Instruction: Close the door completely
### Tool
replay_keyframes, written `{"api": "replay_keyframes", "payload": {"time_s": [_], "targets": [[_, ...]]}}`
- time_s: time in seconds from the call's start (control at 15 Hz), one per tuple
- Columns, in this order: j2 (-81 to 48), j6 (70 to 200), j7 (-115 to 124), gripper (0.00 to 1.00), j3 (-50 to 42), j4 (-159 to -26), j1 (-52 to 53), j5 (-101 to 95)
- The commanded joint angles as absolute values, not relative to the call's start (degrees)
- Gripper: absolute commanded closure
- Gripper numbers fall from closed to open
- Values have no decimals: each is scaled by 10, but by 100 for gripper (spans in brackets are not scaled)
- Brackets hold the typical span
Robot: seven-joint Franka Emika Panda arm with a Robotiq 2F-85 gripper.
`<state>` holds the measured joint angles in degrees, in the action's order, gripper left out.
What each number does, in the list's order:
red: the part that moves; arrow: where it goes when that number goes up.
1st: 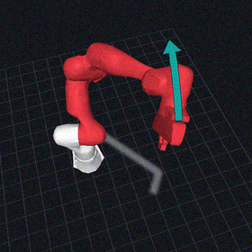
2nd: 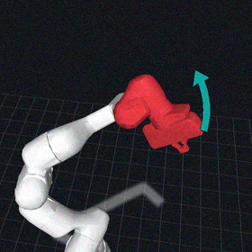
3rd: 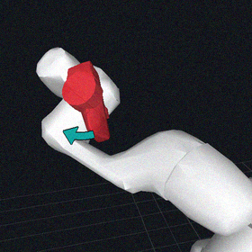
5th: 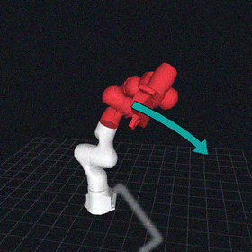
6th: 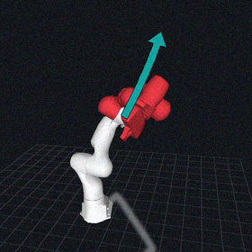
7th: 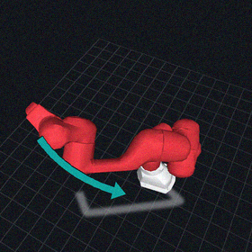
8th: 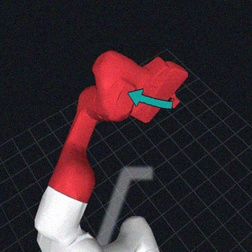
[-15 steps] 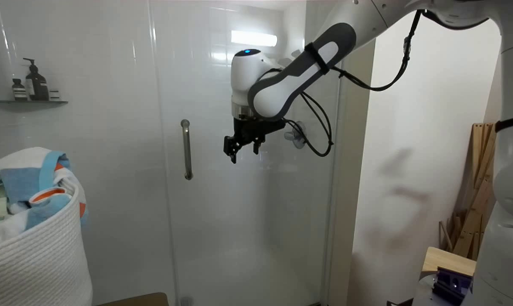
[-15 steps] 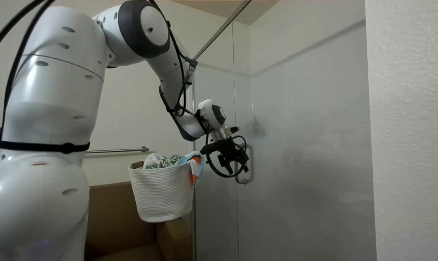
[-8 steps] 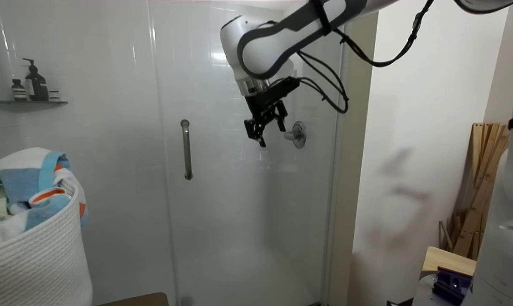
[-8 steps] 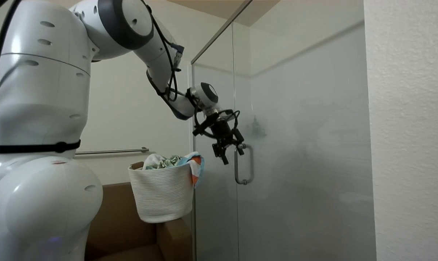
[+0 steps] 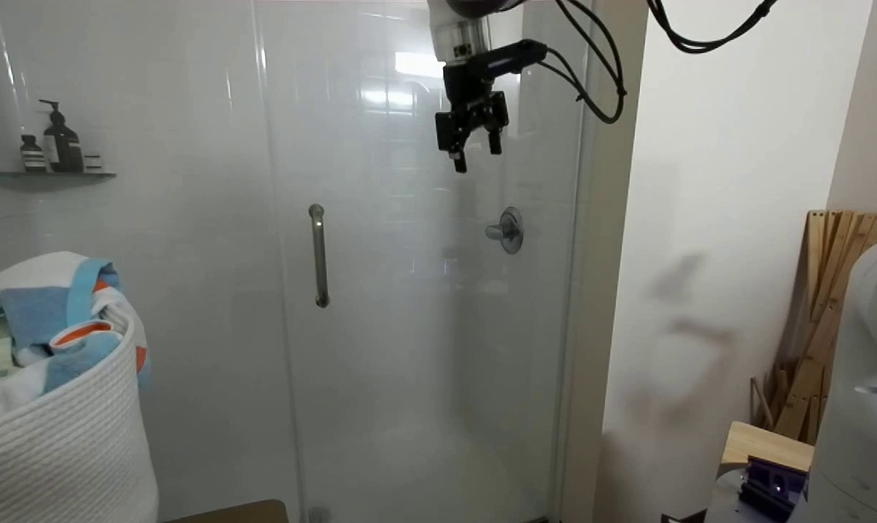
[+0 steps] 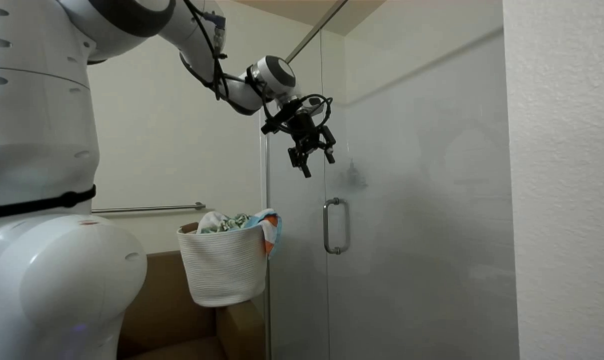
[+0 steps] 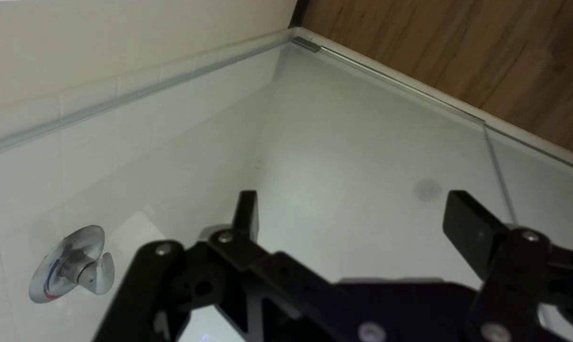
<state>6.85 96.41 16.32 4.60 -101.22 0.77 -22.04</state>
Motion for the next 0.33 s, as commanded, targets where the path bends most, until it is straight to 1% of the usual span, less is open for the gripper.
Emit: {"api": "replay_keyframes", "payload": {"time_s": [0.0,0.27], "targets": [[75,965,157,0,38,-1010,8,-214],[80,968,150,0,33,-1010,7,-207]]}}
